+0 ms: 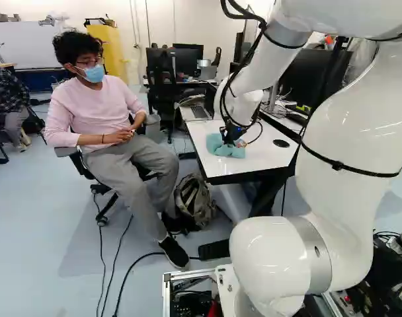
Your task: Clean the table with the green towel
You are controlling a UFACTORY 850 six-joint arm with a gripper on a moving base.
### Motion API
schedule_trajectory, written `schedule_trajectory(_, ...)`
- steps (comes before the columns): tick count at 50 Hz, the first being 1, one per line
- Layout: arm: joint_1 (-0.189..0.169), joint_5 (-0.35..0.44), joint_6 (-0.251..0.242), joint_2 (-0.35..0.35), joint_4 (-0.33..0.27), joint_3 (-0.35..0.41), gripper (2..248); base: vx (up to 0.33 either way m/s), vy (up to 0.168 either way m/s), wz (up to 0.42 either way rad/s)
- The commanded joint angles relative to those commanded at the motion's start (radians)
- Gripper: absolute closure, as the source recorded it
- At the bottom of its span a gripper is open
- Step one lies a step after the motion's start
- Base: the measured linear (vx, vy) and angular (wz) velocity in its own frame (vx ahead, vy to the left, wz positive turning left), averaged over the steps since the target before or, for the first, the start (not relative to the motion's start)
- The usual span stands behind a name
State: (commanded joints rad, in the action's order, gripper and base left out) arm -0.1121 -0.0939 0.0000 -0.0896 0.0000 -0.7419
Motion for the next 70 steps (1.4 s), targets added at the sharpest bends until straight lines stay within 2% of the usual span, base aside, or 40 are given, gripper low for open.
schedule_trajectory(18,-0.065,0.000,0.000,-0.016,0.000,-0.018,226,0.000,0.000,0.000)
schedule_trajectory(35,-0.101,0.000,0.000,-0.083,0.000,-0.093,226,0.000,0.000,0.000)
schedule_trajectory(41,-0.102,0.000,0.000,-0.107,0.000,-0.120,226,0.000,0.000,0.000)
schedule_trajectory(53,-0.102,0.000,0.000,-0.107,0.000,-0.121,226,0.000,0.000,0.000)
schedule_trajectory(70,-0.097,0.000,0.000,-0.049,0.000,-0.095,226,0.000,0.000,0.000)
